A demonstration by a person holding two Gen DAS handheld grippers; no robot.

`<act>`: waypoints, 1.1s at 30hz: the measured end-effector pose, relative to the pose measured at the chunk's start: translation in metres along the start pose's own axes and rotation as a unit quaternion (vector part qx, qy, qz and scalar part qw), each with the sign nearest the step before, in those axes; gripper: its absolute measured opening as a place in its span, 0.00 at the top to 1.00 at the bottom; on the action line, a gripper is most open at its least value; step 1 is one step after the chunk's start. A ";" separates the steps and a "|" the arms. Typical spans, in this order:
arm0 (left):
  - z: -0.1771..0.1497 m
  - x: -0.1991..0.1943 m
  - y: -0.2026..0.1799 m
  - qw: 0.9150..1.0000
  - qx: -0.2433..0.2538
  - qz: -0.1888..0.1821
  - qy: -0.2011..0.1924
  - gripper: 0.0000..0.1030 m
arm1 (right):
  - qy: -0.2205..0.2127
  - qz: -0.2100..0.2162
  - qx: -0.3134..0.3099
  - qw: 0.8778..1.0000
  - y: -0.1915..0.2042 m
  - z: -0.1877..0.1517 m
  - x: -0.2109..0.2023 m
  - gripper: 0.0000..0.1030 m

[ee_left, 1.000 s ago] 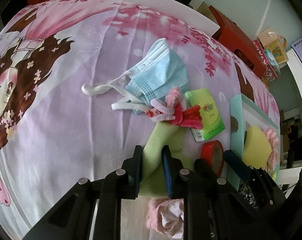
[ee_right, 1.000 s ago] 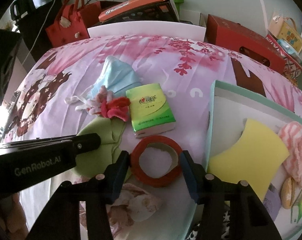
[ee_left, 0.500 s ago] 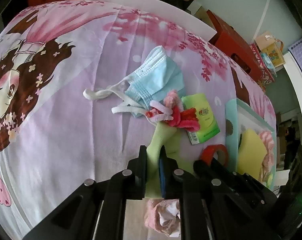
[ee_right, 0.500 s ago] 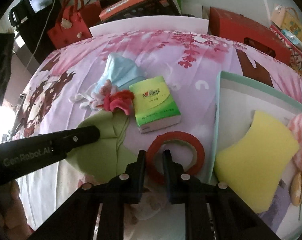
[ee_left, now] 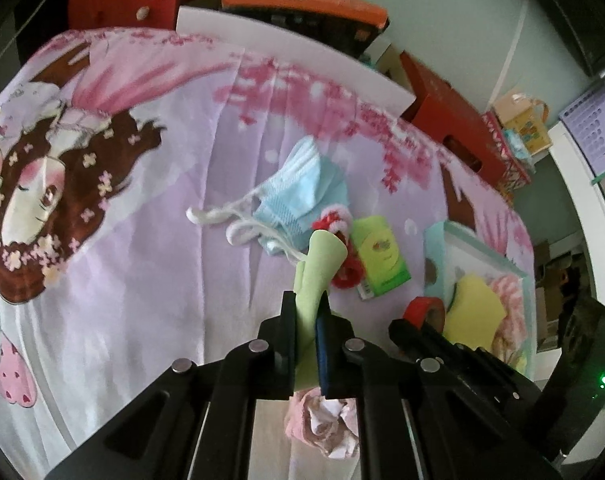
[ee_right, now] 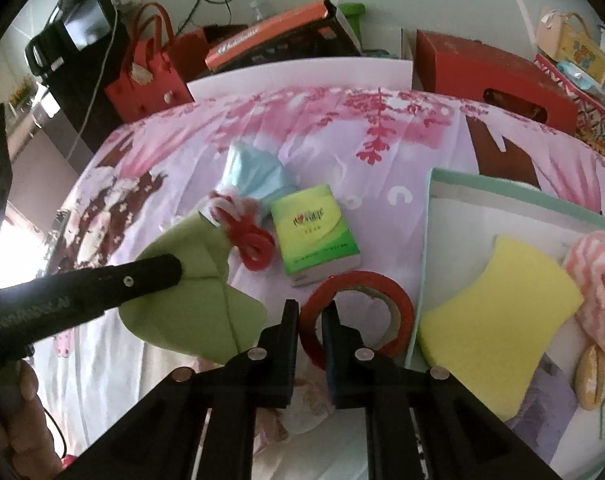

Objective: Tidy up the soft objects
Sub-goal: 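Lift and carry the red ring and green cloth over the tray with both tools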

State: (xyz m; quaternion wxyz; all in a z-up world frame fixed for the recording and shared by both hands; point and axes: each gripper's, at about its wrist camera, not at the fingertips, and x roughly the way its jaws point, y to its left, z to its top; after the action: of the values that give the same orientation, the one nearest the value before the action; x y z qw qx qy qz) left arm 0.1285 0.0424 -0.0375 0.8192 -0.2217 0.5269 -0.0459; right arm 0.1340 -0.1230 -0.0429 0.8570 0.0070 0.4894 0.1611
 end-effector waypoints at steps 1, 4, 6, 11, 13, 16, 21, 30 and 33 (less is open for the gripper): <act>0.000 -0.003 0.000 1.000 0.000 -0.001 -0.004 0.92 | -0.004 -0.001 0.000 1.000 0.000 0.001 -0.002 0.88; 0.001 -0.014 0.001 1.000 -0.002 -0.007 -0.017 0.93 | -0.024 0.004 0.010 1.000 -0.003 0.003 -0.014 0.88; 0.003 -0.021 -0.002 1.000 0.000 -0.012 -0.028 0.93 | -0.042 0.008 0.015 0.999 -0.006 0.004 -0.025 0.88; 0.007 -0.047 -0.012 0.997 0.010 -0.026 -0.072 0.93 | -0.089 0.013 0.021 0.996 -0.010 0.008 -0.052 0.88; 0.008 -0.056 -0.014 0.996 0.013 -0.032 -0.085 0.93 | -0.101 0.013 0.023 0.995 -0.012 0.008 -0.059 0.88; 0.010 -0.062 -0.019 0.994 0.018 -0.038 -0.097 0.93 | -0.103 0.010 0.026 0.994 -0.013 0.009 -0.061 0.88; 0.010 -0.065 -0.031 0.993 0.033 -0.047 -0.102 0.93 | -0.101 0.008 0.029 0.994 -0.016 0.008 -0.062 0.88; 0.009 -0.057 -0.067 0.988 0.076 -0.081 -0.108 0.93 | -0.113 -0.006 0.049 0.992 -0.038 0.004 -0.076 0.88; 0.008 -0.051 -0.081 0.986 0.092 -0.093 -0.107 0.92 | -0.121 -0.014 0.068 0.990 -0.054 0.002 -0.085 0.88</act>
State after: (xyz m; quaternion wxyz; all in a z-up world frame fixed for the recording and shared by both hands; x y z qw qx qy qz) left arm 0.1255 -0.0119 0.0414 0.8799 -0.1973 0.4069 -0.1462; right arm 0.1105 -0.1976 0.0200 0.9095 0.0780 0.3921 0.1136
